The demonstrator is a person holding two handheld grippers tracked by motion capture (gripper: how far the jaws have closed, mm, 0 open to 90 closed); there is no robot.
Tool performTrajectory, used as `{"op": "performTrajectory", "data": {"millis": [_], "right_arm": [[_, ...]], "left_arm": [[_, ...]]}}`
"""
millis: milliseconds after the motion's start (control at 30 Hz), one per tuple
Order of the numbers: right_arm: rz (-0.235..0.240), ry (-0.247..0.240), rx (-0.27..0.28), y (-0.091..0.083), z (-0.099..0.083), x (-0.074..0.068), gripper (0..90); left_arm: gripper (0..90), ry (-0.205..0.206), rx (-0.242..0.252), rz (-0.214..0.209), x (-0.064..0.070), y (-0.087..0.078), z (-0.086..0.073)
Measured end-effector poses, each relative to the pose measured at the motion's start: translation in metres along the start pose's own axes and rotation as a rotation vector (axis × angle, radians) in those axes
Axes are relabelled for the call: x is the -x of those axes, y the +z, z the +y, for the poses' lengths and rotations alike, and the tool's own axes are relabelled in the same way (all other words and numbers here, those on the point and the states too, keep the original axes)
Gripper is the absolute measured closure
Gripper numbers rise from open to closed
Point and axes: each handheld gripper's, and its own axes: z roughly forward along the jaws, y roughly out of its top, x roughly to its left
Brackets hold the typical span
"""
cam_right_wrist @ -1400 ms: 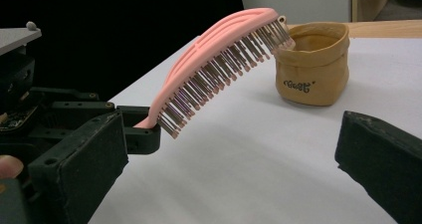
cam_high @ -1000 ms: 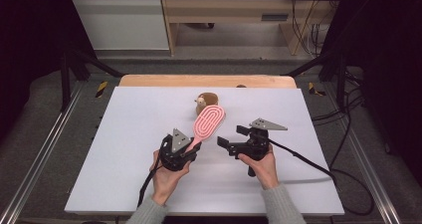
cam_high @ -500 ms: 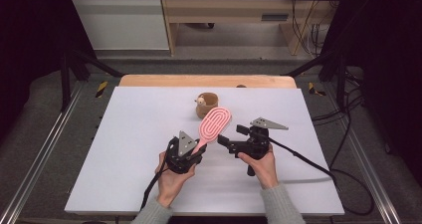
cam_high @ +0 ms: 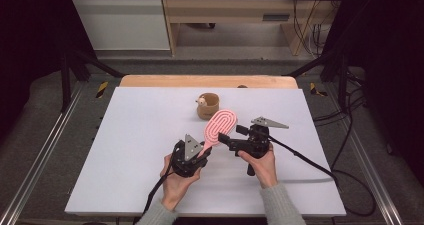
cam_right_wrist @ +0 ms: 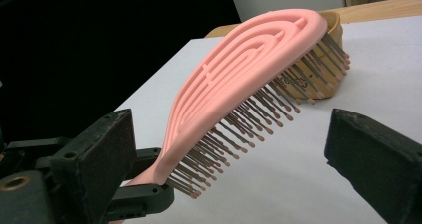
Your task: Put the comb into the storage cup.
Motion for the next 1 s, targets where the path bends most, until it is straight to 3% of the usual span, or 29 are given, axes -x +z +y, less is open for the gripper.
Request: {"op": "performTrajectory", "data": {"millis": [467,1000], "right_arm": [[0.011,0.042,-0.015,0.002,0.001,0.001,14.9],[0.038,0.078,-0.044,0.002,0.002,0.002,38.8]], "left_arm": [[69.4,0.023,0.017,-0.004,0.01,0.001,0.002],[69.4,0.037,0.029,-0.006,0.017,0.002,0.002]]}}
